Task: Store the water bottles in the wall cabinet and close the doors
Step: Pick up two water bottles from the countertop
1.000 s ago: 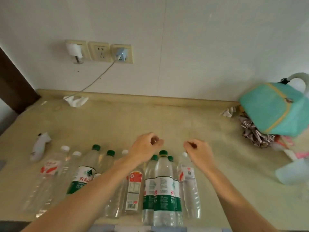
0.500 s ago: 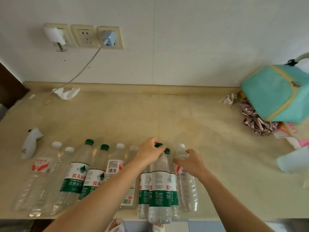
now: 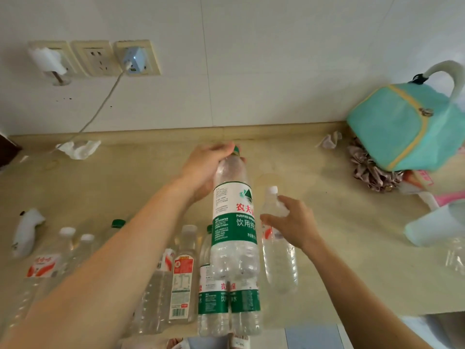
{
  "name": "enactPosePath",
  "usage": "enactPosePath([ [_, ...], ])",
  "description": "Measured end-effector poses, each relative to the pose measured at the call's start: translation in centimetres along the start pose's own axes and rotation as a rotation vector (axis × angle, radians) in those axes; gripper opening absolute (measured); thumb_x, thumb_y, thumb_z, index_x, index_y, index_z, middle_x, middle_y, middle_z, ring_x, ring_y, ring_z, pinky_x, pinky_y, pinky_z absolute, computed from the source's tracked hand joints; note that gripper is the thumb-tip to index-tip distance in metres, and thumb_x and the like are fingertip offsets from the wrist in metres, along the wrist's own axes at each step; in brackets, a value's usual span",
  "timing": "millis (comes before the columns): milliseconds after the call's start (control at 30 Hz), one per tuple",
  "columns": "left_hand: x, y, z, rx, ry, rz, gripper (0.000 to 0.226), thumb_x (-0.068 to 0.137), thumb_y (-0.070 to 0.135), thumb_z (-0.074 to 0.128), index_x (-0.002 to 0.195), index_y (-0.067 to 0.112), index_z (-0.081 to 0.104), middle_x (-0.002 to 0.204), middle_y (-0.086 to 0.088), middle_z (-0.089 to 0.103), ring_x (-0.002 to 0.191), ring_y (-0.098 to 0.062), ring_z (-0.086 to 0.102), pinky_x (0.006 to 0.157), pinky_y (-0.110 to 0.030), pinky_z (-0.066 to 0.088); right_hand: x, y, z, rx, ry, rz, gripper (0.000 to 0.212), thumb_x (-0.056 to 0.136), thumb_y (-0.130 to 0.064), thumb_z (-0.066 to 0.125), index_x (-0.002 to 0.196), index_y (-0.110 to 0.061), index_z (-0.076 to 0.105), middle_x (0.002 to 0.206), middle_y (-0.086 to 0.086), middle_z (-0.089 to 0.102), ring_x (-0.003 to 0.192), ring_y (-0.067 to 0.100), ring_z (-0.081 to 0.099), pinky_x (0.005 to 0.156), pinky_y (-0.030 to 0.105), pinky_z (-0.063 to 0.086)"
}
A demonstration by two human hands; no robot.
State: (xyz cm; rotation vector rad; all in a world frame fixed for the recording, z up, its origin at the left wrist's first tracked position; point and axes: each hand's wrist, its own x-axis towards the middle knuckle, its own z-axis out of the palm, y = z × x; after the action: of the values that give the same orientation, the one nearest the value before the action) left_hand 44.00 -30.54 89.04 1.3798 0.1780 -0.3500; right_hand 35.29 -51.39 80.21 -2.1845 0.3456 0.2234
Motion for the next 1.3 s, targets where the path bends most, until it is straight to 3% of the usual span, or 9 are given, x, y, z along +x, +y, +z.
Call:
enactPosePath([
  [100,0.8,1.2,0.7,0.180,0.002,0.162,0.014,0.100,0.011,0.061,0.093,0.010,0.073,0.081,-0.006,0.076,0.075,-0.015,0.072,0.066,-0.028,0.058,0.3,-1.8,-1.8,0.090,0.067,-0.102,0.053,0.077,-0.031,0.083,0.124,-0.014,0.067,0.100,0.003,0.075,0.070,0.010,0.073,0.058,0.023,0.060],
  [200,1.3,1.0,0.8,0.424,0.023,0.284,0.014,0.100,0.014,0.062,0.093,0.023,0.071,0.090,-0.002,0.074,0.088,-0.019,0.070,0.086,-0.034,0.058,0.4,-2.9,-2.8,0.074,0.178,-0.183,0.051,0.072,-0.031,0.086,0.118,-0.022,0.065,0.108,-0.002,0.065,0.086,0.004,0.062,0.063,0.004,0.042],
  [267,1.6,0.7,1.0,0.559,0.061,0.370,0.011,0.098,0.015,0.063,0.097,0.025,0.070,0.096,0.001,0.073,0.096,-0.019,0.069,0.093,-0.032,0.055,0.4,-3.2,-2.8,0.091,0.217,-0.206,0.057,0.070,-0.027,0.088,0.121,-0.023,0.062,0.112,-0.004,0.061,0.093,0.007,0.057,0.068,0.005,0.041],
  [367,1.2,0.0,1.7,0.702,0.095,0.478,0.016,0.094,0.014,0.067,0.104,0.026,0.067,0.094,0.016,0.067,0.085,0.007,0.061,0.082,-0.012,0.046,0.7,-3.2,-2.3,0.168,0.232,-0.226,0.067,0.067,-0.021,0.090,0.126,-0.024,0.058,0.118,-0.005,0.058,0.103,0.013,0.058,0.086,0.023,0.048],
  [500,0.6,-1.2,2.0,0.701,0.053,0.490,0.023,0.091,0.010,0.072,0.107,0.025,0.065,0.102,0.008,0.069,0.097,-0.006,0.065,0.092,-0.020,0.051,1.4,-2.9,-1.9,0.203,0.232,-0.237,0.072,0.067,-0.017,0.090,0.130,-0.023,0.056,0.120,-0.006,0.057,0.110,0.018,0.059,0.096,0.040,0.052],
  [667,0.5,-2.4,1.6,0.756,0.055,0.476,0.023,0.087,0.005,0.075,0.107,0.014,0.066,0.103,0.002,0.068,0.102,-0.017,0.064,0.097,-0.036,0.051,1.9,-1.7,-1.1,0.219,0.217,-0.242,0.067,0.072,-0.015,0.089,0.130,-0.022,0.055,0.123,-0.004,0.059,0.114,0.020,0.059,0.090,0.029,0.050],
  [1000,0.9,-3.1,1.7,0.787,0.044,0.485,0.027,0.088,0.008,0.074,0.113,0.014,0.065,0.107,0.003,0.067,0.106,-0.016,0.063,0.100,-0.039,0.050,2.0,-0.4,-0.8,0.183,0.175,-0.278,0.072,0.077,-0.026,0.085,0.135,-0.031,0.043,0.127,-0.011,0.053,0.117,0.013,0.055,0.100,0.038,0.049],
  [1167,1.7,-4.9,0.9,0.803,0.083,0.453,0.061,0.084,0.018,0.081,0.136,0.025,0.050,0.130,0.012,0.058,0.121,-0.007,0.053,0.110,-0.027,0.040,2.4,1.3,0.9,0.348,0.140,-0.153,0.093,0.062,-0.043,0.088,0.139,-0.038,0.035,0.131,-0.016,0.055,0.121,0.014,0.058,0.103,0.044,0.051],
  [1300,2.9,-7.4,0.6,0.722,0.116,0.403,0.087,0.078,0.019,0.086,0.148,0.030,0.034,0.142,0.011,0.052,0.133,-0.008,0.047,0.113,-0.028,0.035,3.0,3.6,2.5,0.358,0.112,-0.064,0.104,0.066,-0.033,0.094,0.148,-0.029,0.031,0.134,-0.011,0.056,0.122,0.014,0.059,0.106,0.046,0.049],
])
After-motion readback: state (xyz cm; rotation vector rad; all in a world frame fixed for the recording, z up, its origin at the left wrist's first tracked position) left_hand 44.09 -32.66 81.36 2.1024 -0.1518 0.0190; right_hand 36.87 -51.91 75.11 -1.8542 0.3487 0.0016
